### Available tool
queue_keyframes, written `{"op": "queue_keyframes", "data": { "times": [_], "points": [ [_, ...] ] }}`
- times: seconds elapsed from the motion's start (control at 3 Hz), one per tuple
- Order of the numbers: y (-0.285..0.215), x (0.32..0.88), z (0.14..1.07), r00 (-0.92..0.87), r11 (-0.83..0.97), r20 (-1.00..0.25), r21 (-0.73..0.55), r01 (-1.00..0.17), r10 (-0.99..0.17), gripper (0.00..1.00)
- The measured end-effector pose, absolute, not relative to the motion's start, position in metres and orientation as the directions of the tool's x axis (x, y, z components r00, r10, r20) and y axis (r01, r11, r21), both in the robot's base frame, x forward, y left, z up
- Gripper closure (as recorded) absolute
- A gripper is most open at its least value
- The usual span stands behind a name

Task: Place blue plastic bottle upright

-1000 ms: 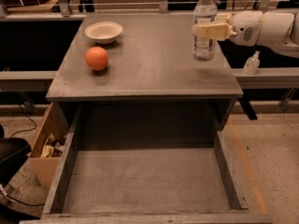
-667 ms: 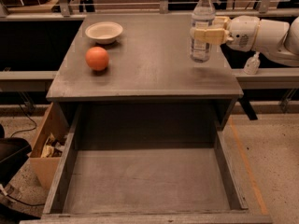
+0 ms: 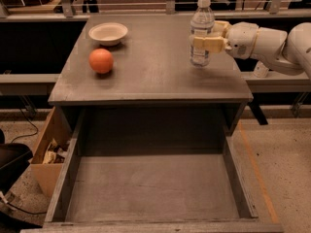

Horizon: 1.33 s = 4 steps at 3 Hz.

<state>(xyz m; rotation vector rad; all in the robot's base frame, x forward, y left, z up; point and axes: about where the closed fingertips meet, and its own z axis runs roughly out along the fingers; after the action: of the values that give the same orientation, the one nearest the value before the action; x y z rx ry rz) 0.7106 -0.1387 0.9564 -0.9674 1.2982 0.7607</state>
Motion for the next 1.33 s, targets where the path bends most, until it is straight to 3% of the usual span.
{"op": "queue_keyframes", "data": {
  "times": [0.67,1.33],
  "points": [
    [-0.123,0.722,0.944,0.084,0.346,-0.992,-0.112,-0.932,-0.093,1.00],
    [-0.120,0.728,0.934,0.066,0.306,-0.997,-0.074,-0.949,-0.038,1.00]
  ]
}}
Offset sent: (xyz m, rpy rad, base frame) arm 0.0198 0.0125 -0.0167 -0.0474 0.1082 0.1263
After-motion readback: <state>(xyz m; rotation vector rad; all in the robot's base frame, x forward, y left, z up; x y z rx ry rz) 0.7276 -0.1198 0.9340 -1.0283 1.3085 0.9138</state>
